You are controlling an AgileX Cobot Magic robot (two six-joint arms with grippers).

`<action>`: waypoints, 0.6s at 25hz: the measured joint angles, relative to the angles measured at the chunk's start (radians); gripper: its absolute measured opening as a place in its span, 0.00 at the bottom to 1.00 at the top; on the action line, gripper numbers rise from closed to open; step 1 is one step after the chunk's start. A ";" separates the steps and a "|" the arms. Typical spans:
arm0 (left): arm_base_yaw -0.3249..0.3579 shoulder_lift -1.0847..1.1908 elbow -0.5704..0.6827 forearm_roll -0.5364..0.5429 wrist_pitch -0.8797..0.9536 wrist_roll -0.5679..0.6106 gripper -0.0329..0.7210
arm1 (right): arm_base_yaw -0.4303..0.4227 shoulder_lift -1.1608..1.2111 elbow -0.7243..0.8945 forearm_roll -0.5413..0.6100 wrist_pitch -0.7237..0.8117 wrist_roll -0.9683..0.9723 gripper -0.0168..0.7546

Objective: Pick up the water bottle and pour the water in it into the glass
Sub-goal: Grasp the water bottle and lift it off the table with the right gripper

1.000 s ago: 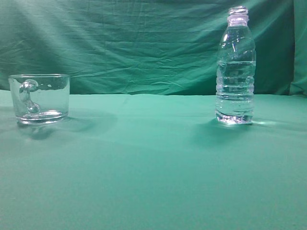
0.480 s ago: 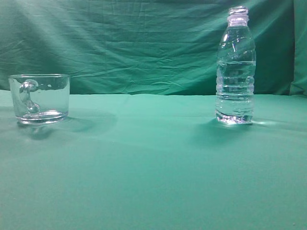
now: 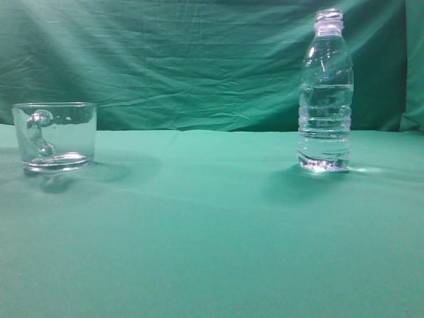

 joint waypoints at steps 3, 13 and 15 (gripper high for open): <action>0.000 0.000 0.000 0.000 0.000 0.000 0.04 | 0.000 0.000 0.000 -0.004 -0.227 0.034 0.02; 0.000 0.000 0.000 0.000 0.000 0.000 0.04 | 0.000 0.057 -0.052 -0.010 -0.270 0.421 0.02; 0.000 0.000 0.000 0.000 0.000 0.000 0.04 | 0.000 0.110 -0.085 -0.012 -0.260 0.433 0.02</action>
